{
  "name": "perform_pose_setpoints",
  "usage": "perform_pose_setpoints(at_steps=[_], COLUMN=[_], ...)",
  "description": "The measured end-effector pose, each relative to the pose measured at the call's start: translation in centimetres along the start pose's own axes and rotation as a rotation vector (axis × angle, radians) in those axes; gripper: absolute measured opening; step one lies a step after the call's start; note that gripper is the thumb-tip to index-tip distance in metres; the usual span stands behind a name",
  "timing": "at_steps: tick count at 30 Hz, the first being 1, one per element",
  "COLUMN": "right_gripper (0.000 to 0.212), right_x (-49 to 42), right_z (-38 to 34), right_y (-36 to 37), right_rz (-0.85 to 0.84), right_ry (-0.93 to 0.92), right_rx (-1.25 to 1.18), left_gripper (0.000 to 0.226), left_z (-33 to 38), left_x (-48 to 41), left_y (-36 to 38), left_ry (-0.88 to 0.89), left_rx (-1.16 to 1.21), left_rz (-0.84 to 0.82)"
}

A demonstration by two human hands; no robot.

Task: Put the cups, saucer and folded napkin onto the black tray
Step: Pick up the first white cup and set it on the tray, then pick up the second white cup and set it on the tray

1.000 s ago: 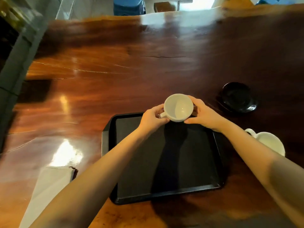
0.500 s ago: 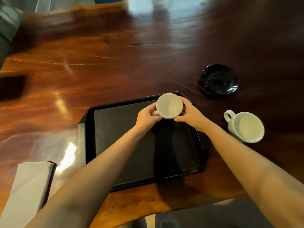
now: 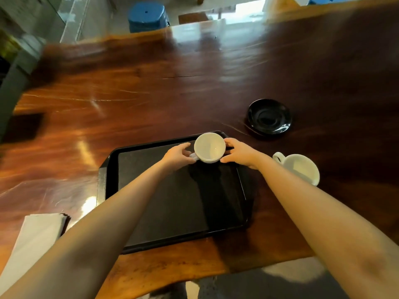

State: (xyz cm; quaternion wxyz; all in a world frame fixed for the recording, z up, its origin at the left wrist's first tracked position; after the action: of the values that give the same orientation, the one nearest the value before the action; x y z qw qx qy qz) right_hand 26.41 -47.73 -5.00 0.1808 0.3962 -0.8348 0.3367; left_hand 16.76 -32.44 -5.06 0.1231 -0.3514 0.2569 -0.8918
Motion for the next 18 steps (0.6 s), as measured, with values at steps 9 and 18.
perform_pose_setpoints(at_steps=[9,18], right_gripper=[0.053,0.044], right_x=[4.1,8.2], right_z=[-2.7,-3.8], right_y=[-5.2,-11.5], right_rz=[-0.001,0.094], right_ry=[0.013,0.133], right_rx=[0.202,0.298], left_gripper=[0.035,0.034], left_z=[7.2,15.2], left_x=[2.9,3.3], left_y=[-6.5,-5.6], left_ry=[0.164,0.256], left_rx=[-0.42,-0.468], left_rz=[0.142,-0.153])
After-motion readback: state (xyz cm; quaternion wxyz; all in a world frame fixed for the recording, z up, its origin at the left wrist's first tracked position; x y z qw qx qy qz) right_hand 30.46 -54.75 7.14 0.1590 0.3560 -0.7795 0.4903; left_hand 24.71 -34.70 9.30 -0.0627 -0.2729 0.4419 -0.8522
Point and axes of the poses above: each hand's wrist, its own x-axis away from the middle knuckle, its own y-axis out of the palm, z = x × y, the point moved 10 cm from there along -x, towards the middle knuckle, and after that the axes turned 5 degrees about z, right-handed, at the moved point
